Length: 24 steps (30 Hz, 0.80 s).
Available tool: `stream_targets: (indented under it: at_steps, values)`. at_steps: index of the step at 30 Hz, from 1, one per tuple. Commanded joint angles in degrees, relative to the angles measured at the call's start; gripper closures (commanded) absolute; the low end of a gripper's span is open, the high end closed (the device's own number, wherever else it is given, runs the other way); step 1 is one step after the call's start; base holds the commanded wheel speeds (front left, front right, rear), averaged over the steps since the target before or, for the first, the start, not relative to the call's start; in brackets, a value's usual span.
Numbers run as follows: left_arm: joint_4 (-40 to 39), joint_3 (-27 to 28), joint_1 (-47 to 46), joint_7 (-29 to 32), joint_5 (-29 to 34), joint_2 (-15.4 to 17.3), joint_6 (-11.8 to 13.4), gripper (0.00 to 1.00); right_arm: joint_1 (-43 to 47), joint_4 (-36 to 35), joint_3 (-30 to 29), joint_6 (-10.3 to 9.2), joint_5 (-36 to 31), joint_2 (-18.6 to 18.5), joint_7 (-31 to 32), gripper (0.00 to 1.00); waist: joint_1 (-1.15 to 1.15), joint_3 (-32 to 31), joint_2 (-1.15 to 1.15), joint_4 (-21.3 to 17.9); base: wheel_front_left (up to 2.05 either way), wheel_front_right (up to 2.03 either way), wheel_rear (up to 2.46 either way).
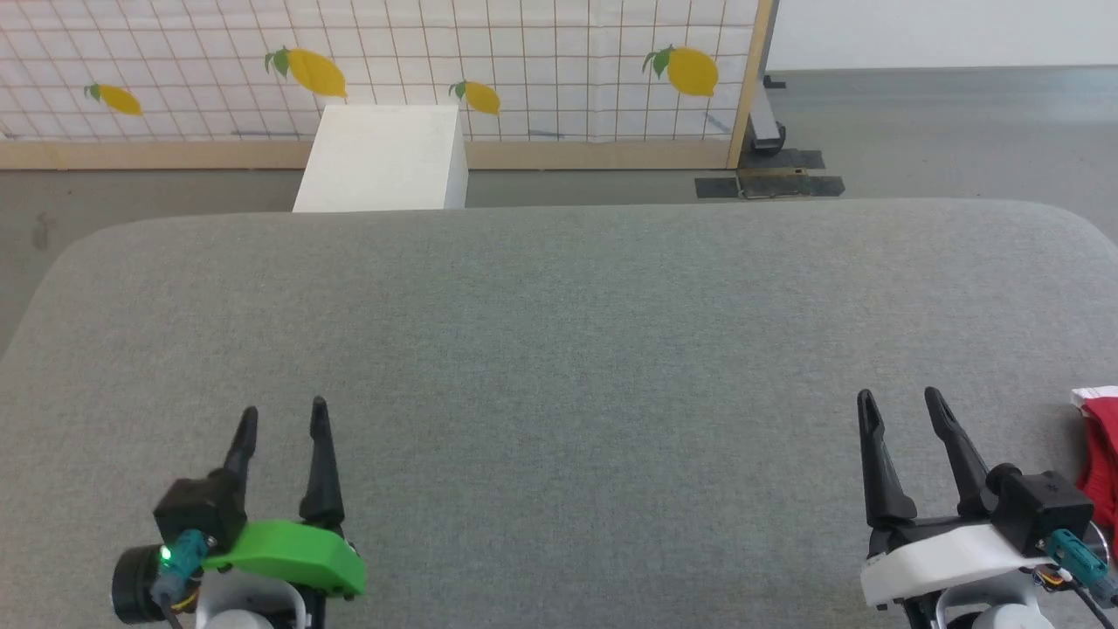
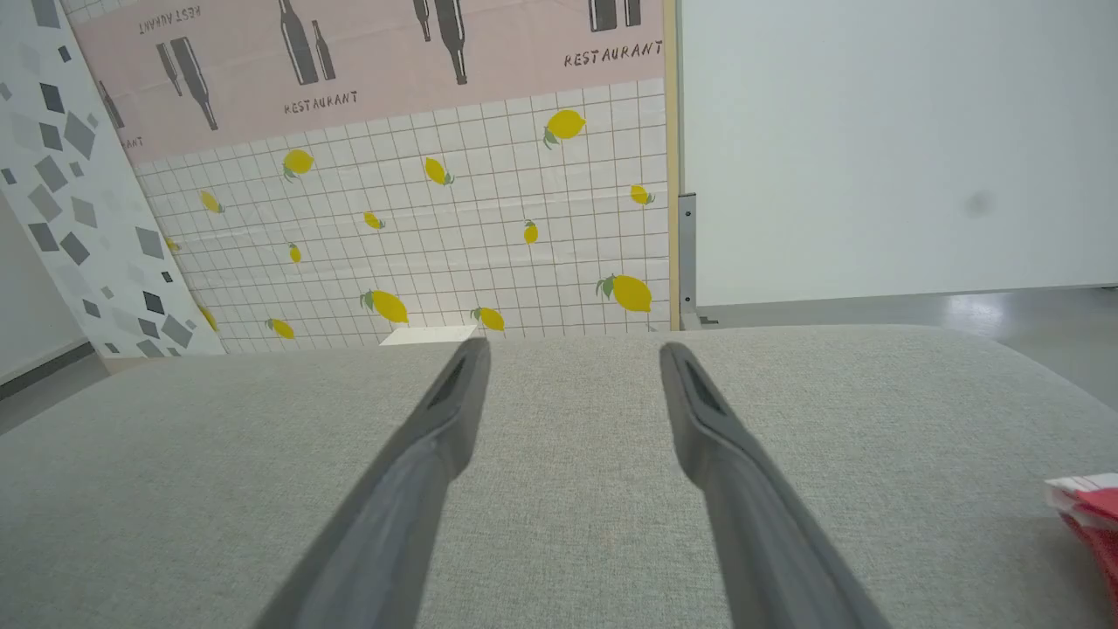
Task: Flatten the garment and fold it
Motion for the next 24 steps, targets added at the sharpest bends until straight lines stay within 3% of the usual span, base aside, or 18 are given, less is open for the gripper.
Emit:
stream_targets:
  at_steps: [1, 20, 21, 24]
  values:
    - [0.5, -0.5, 0.7, -0.6, 0.4, -0.1, 0.1, 0.0, 0.9, -0.3, 0.0, -0.09, -0.4, 0.0, -0.3, 0.0, 0.0, -0.2, 0.0, -0.3, 0.0, 0.0, 0.0]
    - [4.8, -1.9, 1.0, -1.9, 0.2, -0.9, -1.2, 0.0, 1.0, 1.4, 1.4, -0.09, 0.2, 0.0, -0.3, 0.0, 0.0, 0.1, 0.0, -0.7, 0.0, 0.0, 0.0]
    - [4.8, -1.9, 1.0, -1.9, 0.2, -0.9, -1.2, 1.0, 0.9, 1.4, 1.4, -0.09, 0.2, 0.0, -0.3, 1.0, 0.0, 0.1, 0.0, -0.6, 0.0, 0.0, 0.0]
    - [4.8, -1.9, 1.2, -1.4, 0.1, -0.5, -1.0, 1.0, 1.0, 1.2, 1.4, 0.0, 0.1, 0.0, 0.0, 1.0, 0.0, 0.1, 0.0, -0.7, 0.0, 0.0, 0.0]
